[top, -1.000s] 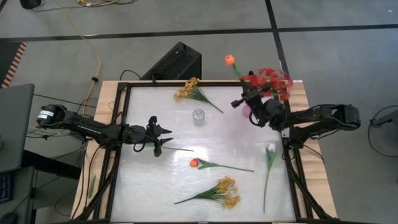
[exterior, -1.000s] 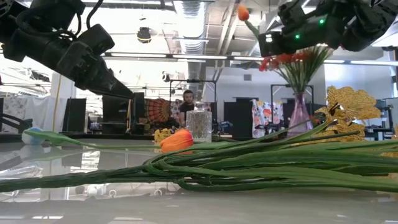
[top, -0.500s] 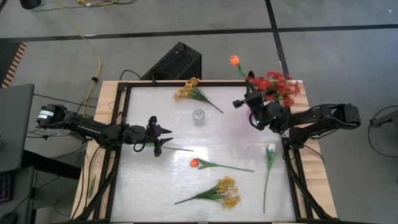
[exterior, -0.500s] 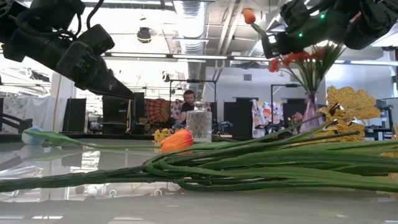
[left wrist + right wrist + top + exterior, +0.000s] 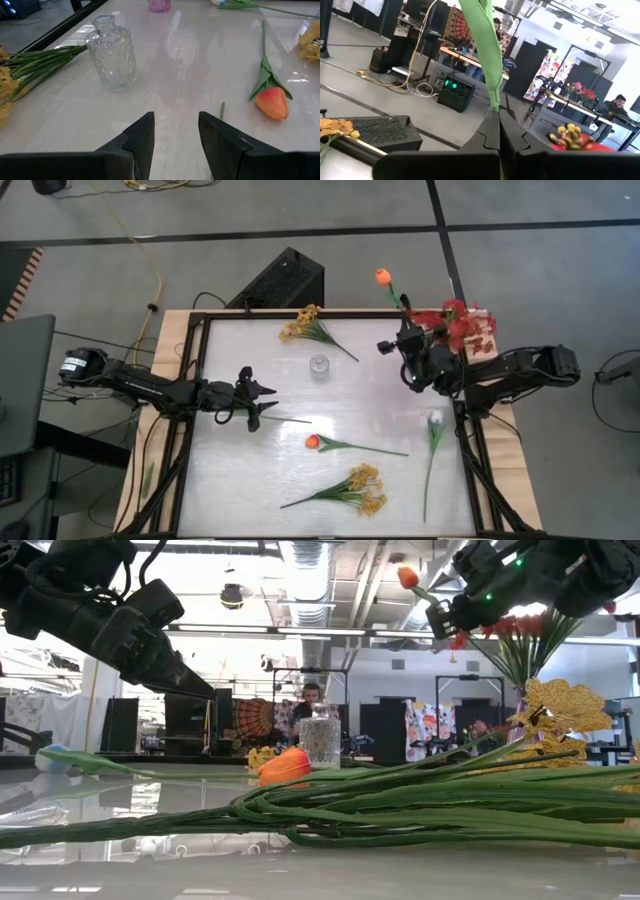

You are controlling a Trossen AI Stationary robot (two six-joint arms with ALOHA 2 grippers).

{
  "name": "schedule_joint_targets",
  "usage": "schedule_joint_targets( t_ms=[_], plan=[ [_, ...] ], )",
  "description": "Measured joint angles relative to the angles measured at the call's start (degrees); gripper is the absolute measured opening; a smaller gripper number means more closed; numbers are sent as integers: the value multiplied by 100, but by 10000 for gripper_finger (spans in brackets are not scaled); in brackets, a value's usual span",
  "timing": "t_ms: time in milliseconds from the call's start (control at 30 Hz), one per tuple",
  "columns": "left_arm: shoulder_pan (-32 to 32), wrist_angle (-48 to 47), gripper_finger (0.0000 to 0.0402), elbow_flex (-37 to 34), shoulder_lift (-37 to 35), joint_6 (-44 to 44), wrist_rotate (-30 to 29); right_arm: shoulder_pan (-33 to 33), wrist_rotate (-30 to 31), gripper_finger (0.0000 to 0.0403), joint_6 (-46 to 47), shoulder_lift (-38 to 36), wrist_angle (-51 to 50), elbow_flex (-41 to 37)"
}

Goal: Sort flowers into vase by color
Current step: Put the right orange flower into the pink flower vase, then adjust the pink flower vase

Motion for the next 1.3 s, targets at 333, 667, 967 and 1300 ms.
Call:
schedule_joint_targets(
  t_ms=[333,667,967,1300],
  plan=[
    [0,-2,143,0,0,0,0,224,165,39,-583,-39,484,0],
    [0,166,143,0,0,2,-2,810,901,53,-1660,-118,541,4],
    [-1,167,143,0,0,43,0,1261,1000,55,-1578,-118,518,4],
    [-1,172,143,0,0,45,1,2471,387,56,-33,-118,242,4]
  ],
)
